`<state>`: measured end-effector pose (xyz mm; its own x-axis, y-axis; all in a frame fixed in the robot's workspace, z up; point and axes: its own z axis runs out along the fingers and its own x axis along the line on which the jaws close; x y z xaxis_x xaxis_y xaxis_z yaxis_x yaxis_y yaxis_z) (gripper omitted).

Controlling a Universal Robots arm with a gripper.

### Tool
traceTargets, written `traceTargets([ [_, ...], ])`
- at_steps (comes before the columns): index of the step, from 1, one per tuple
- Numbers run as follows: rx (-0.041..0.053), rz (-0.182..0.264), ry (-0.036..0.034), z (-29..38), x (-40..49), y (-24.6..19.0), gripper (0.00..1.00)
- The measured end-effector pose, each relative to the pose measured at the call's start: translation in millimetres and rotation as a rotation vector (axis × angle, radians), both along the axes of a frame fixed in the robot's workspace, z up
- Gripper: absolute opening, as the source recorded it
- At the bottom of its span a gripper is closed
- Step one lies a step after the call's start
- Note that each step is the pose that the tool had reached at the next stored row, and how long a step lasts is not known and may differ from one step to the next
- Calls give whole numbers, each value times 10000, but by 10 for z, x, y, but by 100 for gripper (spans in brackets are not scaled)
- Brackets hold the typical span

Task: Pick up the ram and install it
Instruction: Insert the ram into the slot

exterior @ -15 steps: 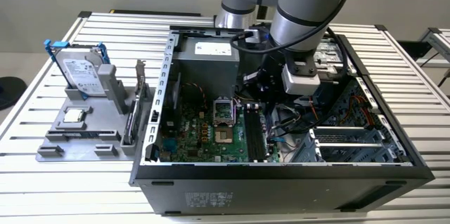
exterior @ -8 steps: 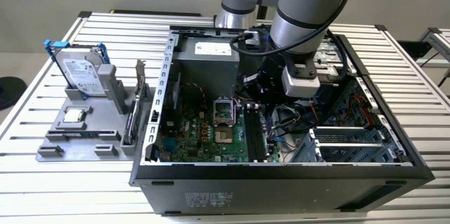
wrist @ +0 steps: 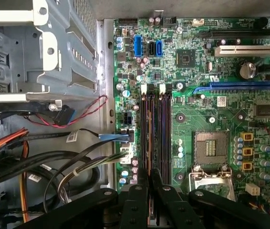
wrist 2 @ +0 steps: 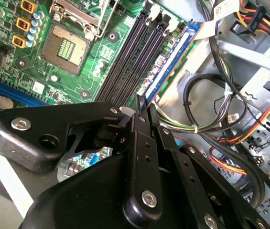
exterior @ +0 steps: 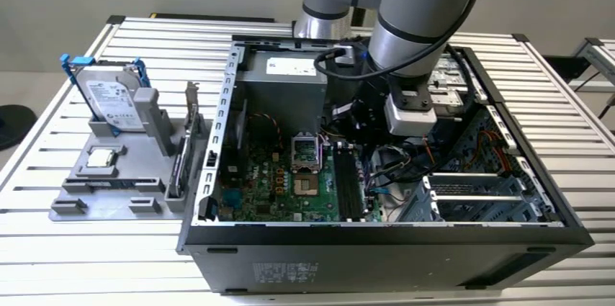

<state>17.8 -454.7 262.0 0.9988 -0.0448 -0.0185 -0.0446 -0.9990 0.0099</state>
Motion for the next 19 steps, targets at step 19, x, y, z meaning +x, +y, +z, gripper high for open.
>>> traceTargets([
  [19,1,-1,0,-124,0,-71,0],
])
